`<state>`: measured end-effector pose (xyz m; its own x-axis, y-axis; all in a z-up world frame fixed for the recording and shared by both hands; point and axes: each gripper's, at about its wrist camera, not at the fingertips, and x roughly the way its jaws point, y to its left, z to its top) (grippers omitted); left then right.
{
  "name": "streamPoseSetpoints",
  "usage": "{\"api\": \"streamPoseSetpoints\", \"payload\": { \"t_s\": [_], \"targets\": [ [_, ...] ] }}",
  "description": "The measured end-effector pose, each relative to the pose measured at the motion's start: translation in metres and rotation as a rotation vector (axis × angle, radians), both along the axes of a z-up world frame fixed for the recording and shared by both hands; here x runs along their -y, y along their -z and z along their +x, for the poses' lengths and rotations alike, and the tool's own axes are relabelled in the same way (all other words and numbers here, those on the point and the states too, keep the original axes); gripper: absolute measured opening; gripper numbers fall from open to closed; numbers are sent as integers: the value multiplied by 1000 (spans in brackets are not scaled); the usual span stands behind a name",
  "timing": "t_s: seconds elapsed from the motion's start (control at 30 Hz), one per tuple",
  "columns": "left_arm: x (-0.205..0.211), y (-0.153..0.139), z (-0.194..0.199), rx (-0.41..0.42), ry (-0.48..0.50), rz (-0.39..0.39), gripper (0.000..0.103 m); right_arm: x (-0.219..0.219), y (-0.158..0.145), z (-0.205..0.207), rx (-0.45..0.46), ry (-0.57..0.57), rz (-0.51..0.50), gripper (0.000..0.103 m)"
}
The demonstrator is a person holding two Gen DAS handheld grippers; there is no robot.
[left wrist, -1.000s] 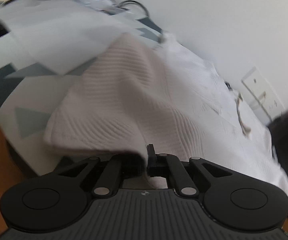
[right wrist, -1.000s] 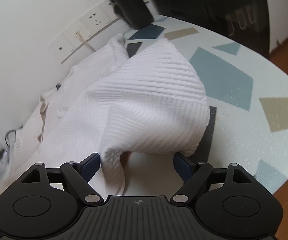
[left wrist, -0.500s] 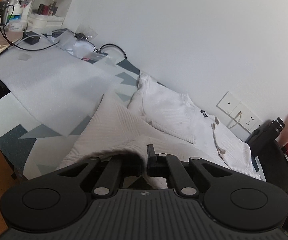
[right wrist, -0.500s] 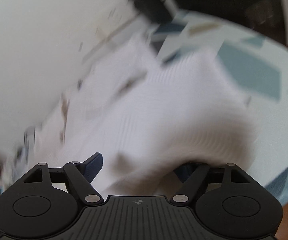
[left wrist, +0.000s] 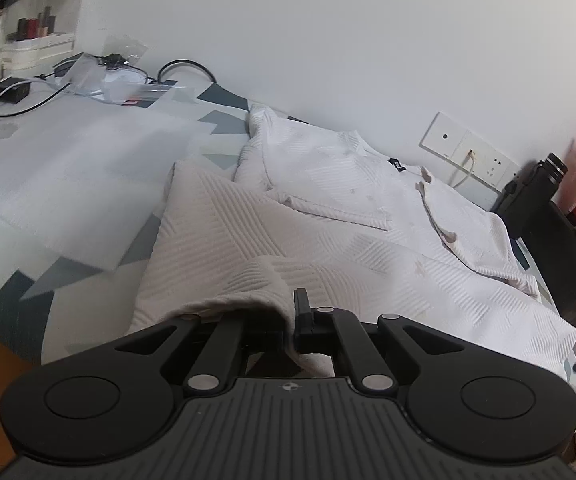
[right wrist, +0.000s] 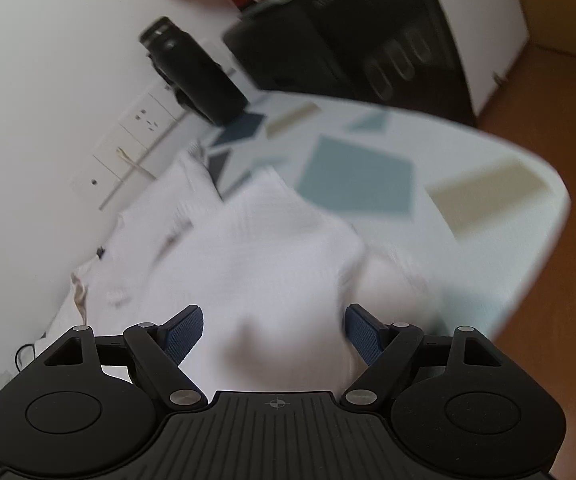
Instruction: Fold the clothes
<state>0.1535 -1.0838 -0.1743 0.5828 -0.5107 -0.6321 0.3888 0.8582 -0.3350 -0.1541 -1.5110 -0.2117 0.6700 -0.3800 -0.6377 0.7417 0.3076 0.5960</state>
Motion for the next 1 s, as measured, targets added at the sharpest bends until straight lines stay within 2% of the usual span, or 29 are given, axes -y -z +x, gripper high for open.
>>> {"api": "streamPoseSetpoints", "payload": {
  "t_s": [0.17,0.3,0.53,0.73,0.83,0.87,0.93,1.0],
  "targets": [
    [-5,3,8,-15,29,-7,5,-33,12,-14,46,-3,65,76],
    [-8,5,14,-26,69,-17,5,-52,20,-1,85,-69,137,68],
    [-10,4,24,-29,125,-16,5,-94,31,29,150,-142,248,68],
    [-13,7,27,-38,153,-8,5,-117,31,54,140,-182,209,68],
    [-15,9,27,-43,161,-7,5,-121,30,59,136,-167,183,67],
    [-16,9,27,-43,164,-6,5,-121,29,59,138,-159,166,65],
    [-17,10,28,-41,167,-2,5,-118,25,58,137,-119,111,48],
    [-19,12,29,-45,165,-1,5,-109,24,54,134,-61,77,43]
  ]
}}
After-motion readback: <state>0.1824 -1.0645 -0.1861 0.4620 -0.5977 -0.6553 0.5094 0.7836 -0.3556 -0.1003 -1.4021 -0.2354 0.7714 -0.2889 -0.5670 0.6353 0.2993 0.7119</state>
